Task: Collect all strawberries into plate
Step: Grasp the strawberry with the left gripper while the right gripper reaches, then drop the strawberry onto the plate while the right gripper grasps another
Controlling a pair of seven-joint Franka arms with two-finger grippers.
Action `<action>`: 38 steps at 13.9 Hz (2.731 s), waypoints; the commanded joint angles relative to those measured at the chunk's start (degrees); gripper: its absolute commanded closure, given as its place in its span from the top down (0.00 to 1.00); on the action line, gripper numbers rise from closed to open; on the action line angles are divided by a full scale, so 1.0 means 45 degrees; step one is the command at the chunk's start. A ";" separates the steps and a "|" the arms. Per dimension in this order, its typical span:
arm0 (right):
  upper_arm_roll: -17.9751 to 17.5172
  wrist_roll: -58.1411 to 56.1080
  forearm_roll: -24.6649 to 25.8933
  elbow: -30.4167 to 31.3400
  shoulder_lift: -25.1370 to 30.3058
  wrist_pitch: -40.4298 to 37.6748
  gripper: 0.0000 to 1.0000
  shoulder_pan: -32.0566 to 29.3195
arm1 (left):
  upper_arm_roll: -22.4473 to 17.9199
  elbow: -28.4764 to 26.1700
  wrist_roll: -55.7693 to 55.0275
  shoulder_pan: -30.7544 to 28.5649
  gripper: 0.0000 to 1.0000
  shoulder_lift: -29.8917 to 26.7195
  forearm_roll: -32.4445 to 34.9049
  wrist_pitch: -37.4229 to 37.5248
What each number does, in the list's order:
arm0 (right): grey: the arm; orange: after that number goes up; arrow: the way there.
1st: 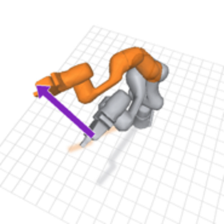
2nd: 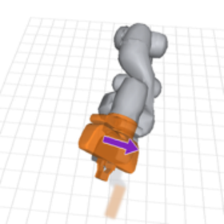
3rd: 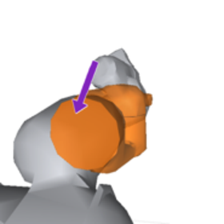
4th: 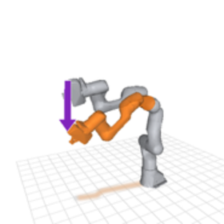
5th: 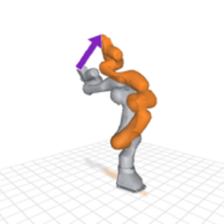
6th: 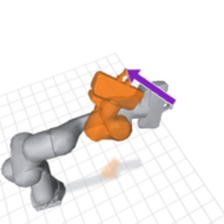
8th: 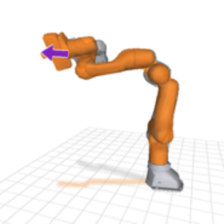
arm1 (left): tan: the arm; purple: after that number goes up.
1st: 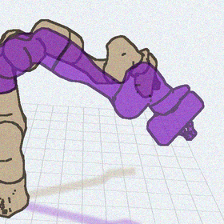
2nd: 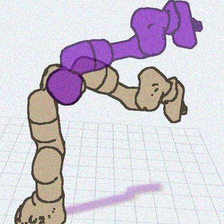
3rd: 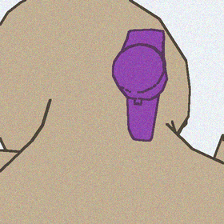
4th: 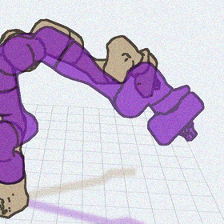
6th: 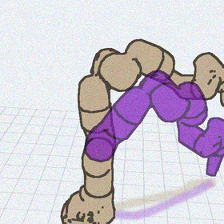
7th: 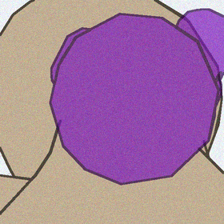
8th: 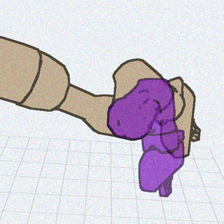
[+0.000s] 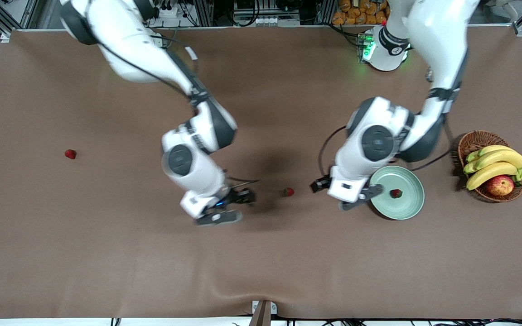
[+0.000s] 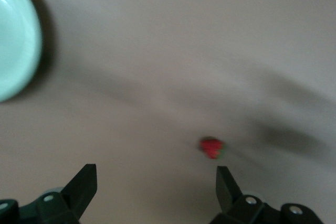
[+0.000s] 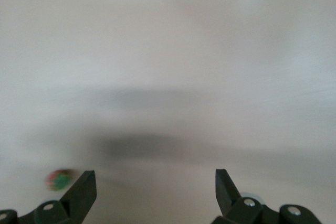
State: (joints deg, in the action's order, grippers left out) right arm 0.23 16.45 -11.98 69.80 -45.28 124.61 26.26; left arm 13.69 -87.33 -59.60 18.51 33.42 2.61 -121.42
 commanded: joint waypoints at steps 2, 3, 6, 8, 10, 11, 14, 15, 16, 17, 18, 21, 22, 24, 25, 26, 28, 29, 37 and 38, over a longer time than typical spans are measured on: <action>0.0221 -0.2380 0.0259 0.2060 0.1777 -0.0640 1.00 -0.2276 | -0.0229 0.0286 -0.3019 0.0943 1.00 0.1418 -0.0034 -0.2620; 0.0415 -0.2715 0.0491 0.2647 0.2188 -0.0620 1.00 -0.2785 | -0.0229 0.0286 -0.3335 0.1177 1.00 0.1672 -0.0015 -0.2994; 0.0631 -0.2933 0.1875 0.4268 0.3302 -0.0698 1.00 -0.4211 | -0.0813 0.0305 -0.4467 0.2074 0.98 0.2200 0.0355 -0.3115; 0.0651 -0.3146 0.2756 0.5420 0.4063 -0.0718 1.00 -0.5401 | -0.1340 0.0519 -0.4899 0.2720 0.86 0.2649 0.0591 -0.3135; 0.0651 -0.3944 0.2935 0.6496 0.4670 -0.0698 1.00 -0.6806 | -0.1518 0.0540 -0.5037 0.2879 0.69 0.2866 0.0591 -0.3135; 0.0651 -0.4471 0.2935 0.6867 0.4750 -0.0679 1.00 -0.7586 | -0.1518 0.0540 -0.5038 0.2860 0.67 0.2924 0.0591 -0.3135; 0.0652 -0.5994 0.2955 0.7513 0.4634 -0.0562 1.00 -0.9523 | -0.1538 0.0773 -0.4940 0.2860 0.61 0.3198 0.0630 -0.3310; 0.0651 -0.6850 0.2935 0.7825 0.4672 -0.0581 1.00 -0.9953 | -0.1538 0.0793 -0.4921 0.2840 0.60 0.3218 0.0630 -0.3349; 0.0651 -0.7536 0.2935 0.8138 0.4750 -0.0716 1.00 -1.0112 | -0.1538 0.0793 -0.4920 0.2840 0.59 0.3257 0.0630 -0.3562; 0.0651 -0.7832 0.2935 0.8527 0.4867 -0.0718 1.00 -1.0172 | -0.1538 0.0793 -0.4920 0.2821 0.57 0.3315 0.0630 -0.3700; 0.0651 -0.7951 0.2935 0.8976 0.4945 -0.0660 1.00 -1.0289 | -0.1538 0.0793 -0.4920 0.2820 0.55 0.3432 0.0630 -0.3933; 0.0651 -0.8534 0.2935 0.9935 0.5082 -0.0562 1.00 -1.0212 | -0.1538 0.0793 -0.4862 0.2820 0.50 0.3531 0.0630 -0.4190; 0.0651 -0.9119 0.2935 1.0189 0.5083 -0.0523 1.00 -1.0289 | -0.1518 0.0774 -0.4823 0.2820 0.46 0.3531 0.0650 -0.4190; 0.0651 -0.9631 0.2954 1.0812 0.5160 -0.0173 1.00 -1.0309 | -0.1557 0.0774 -0.4668 0.2801 0.22 0.3453 0.1115 -0.4151; 0.0671 -0.9690 0.2955 1.1261 0.5335 0.0351 1.00 -1.0309 | -0.1538 0.0774 -0.4647 0.2704 0.09 0.3394 0.1466 -0.4131; 0.0671 -0.9846 0.3032 1.1846 0.5414 0.1052 1.00 -1.0329 | -0.1538 0.0774 -0.4608 0.2684 0.00 0.3297 0.1567 -0.4054; 0.0671 -1.0372 0.3344 1.2513 0.5357 0.2479 1.00 -1.0445 | -0.1577 0.0774 -0.4491 0.2451 0.00 0.2947 0.1607 -0.3607; 0.0671 -1.0781 0.3423 1.2632 0.5260 0.2833 1.00 -1.0562 | -0.1557 0.0774 -0.4181 0.2198 0.00 0.2713 0.1665 -0.3159; 0.0671 -1.1644 0.3482 1.2906 0.5161 0.3188 1.00 -1.0915 | -0.1557 0.0598 0.1633 -0.0301 0.00 0.0758 0.1665 0.1547; 0.0671 -1.1644 0.3482 1.2906 0.5122 0.3227 1.00 -1.0915 | -0.1577 0.0540 0.2512 -0.0595 0.00 0.0660 0.1743 0.1881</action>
State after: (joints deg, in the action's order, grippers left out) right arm 3.92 -31.43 2.41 124.50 -24.17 134.49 -21.34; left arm 6.28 -82.82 -54.07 17.83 38.30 8.76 -115.79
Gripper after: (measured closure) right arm 0.000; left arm 0.674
